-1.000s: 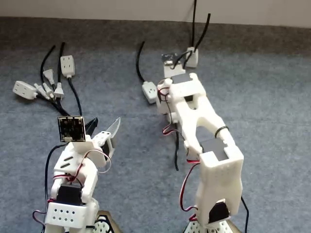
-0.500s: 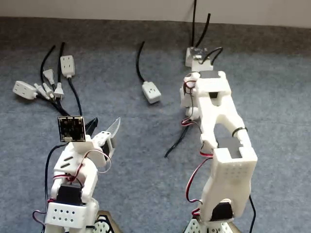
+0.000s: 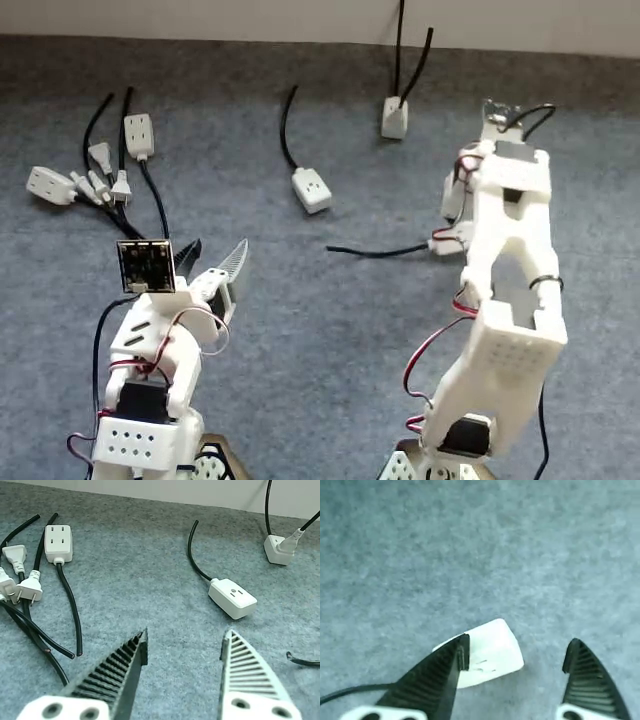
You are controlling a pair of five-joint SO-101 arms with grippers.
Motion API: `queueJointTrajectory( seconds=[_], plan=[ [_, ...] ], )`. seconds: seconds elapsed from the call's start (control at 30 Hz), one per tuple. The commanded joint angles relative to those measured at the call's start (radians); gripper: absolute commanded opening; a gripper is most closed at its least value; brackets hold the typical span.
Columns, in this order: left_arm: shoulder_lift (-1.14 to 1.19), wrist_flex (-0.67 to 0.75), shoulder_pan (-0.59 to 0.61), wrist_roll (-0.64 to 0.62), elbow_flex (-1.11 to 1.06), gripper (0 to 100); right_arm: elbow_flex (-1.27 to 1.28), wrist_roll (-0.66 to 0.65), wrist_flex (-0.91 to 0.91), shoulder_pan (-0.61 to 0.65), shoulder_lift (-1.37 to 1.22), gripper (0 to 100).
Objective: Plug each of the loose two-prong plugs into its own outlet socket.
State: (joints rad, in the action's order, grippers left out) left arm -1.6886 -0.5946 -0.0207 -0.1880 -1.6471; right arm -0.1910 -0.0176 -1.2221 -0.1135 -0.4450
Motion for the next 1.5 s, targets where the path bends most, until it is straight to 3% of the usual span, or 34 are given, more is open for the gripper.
queueJointTrajectory(
  seconds=[0.0, 0.27, 0.5, 0.73, 0.9, 1.23, 1.47],
  plan=[
    [-0.007, 0.026, -0.018, 0.003, 0.004, 25, -0.134, -0.012, -0.183, -0.053, 0.076, 30.0],
    [-0.007, 0.025, -0.018, 0.003, 0.004, 25, -0.22, -0.012, -0.466, -0.093, 0.071, 30.0],
    [-0.007, 0.025, -0.018, 0.003, 0.004, 25, -0.217, -0.005, -0.426, -0.065, 0.048, 30.0],
    [-0.007, 0.025, -0.018, 0.003, 0.004, 25, -0.237, -0.003, -0.378, 0.002, -0.197, 30.0],
    [-0.007, 0.026, -0.018, 0.003, 0.004, 25, -0.371, -0.003, -0.314, -0.002, -0.329, 30.0],
    [-0.007, 0.029, -0.018, 0.003, 0.004, 25, -0.809, -0.011, -0.418, 0.054, -0.374, 30.0],
    [-0.007, 0.031, -0.018, 0.003, -0.004, 25, -0.891, -0.012, -0.378, 0.133, -0.374, 30.0]
  ],
)
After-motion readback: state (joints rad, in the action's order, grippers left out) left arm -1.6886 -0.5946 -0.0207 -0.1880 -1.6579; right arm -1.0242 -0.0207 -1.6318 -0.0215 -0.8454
